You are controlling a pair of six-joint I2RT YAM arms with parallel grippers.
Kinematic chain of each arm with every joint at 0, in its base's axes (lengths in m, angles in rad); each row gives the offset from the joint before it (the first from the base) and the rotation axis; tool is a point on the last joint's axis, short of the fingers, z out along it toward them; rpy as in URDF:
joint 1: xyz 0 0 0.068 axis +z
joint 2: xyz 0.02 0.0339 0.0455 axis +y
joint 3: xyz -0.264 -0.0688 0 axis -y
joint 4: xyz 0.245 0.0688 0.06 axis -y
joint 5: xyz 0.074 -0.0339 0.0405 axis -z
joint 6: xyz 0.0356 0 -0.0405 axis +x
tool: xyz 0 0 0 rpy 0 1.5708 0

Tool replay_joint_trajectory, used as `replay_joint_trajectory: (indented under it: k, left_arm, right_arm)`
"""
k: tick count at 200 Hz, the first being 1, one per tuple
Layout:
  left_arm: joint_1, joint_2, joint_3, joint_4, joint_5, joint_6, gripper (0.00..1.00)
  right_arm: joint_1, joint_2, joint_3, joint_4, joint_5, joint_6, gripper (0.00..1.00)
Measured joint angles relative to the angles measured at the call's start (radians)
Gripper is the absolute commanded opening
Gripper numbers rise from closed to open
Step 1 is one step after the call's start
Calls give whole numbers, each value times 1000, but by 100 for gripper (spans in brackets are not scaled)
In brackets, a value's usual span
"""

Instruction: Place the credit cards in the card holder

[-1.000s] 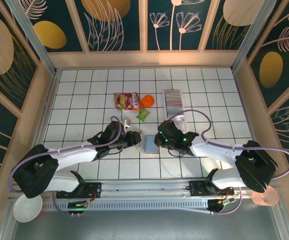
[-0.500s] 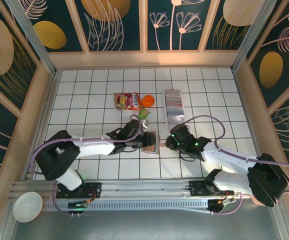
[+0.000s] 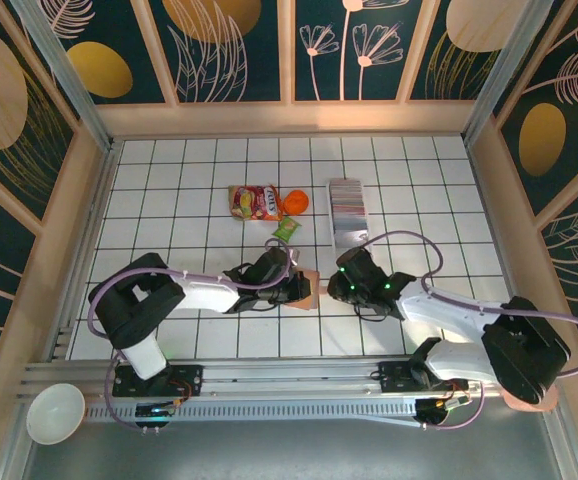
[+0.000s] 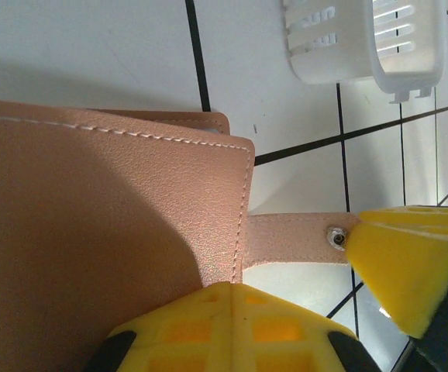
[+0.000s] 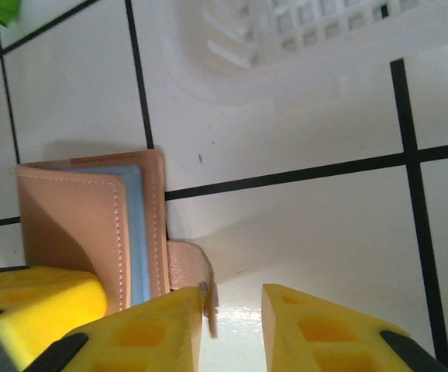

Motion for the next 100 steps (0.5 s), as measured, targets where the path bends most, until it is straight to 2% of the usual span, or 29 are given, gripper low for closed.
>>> replay_joint_trajectory:
  k: [26, 44, 62, 100]
  left_arm:
    - [0, -45, -25, -9, -16, 0, 0]
    - [0, -92, -28, -33, -36, 0, 0]
    - [0, -135, -28, -47, -51, 0, 0]
    - [0, -172, -38, -64, -85, 1, 0]
  right_arm:
    - [-3, 36, 6, 13, -6, -3, 18]
    - [-4, 39, 9, 15, -8, -3, 19]
    - [-4, 39, 9, 19, -8, -2, 24]
    - [-4, 39, 13, 22, -9, -3, 22]
